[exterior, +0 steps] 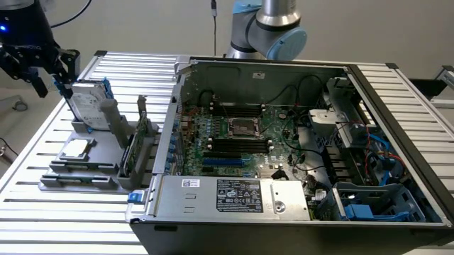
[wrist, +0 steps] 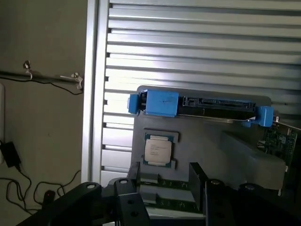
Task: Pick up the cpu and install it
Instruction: 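Pick up the cpu and move it towards the insertion slot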
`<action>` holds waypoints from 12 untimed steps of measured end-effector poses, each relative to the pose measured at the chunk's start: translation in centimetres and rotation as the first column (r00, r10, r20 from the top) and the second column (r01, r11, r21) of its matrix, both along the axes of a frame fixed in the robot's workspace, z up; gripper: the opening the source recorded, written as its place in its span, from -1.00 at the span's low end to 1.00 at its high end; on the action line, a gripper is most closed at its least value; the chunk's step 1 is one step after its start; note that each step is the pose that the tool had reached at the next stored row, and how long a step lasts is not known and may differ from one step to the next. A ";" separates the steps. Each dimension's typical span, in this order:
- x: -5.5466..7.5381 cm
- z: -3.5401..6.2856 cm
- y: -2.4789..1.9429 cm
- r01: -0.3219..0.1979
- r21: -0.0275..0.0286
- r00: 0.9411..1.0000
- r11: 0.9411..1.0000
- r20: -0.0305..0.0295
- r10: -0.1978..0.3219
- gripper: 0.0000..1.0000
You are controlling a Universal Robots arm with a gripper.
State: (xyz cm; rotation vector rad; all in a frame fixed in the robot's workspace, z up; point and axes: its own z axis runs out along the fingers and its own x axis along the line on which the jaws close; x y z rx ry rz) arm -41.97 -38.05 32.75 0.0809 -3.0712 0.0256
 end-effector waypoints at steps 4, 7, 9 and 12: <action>-0.3 -0.72 0.05 0.031 0.000 1.000 1.000 0.000 -0.031 0.08; -0.5 -1.28 0.07 0.057 0.000 0.998 0.998 0.000 -0.057 0.23; -0.6 -1.64 0.07 0.070 0.000 0.998 0.998 0.000 -0.070 0.23; -0.7 -2.18 0.08 0.081 0.000 0.997 0.997 0.000 -0.081 0.23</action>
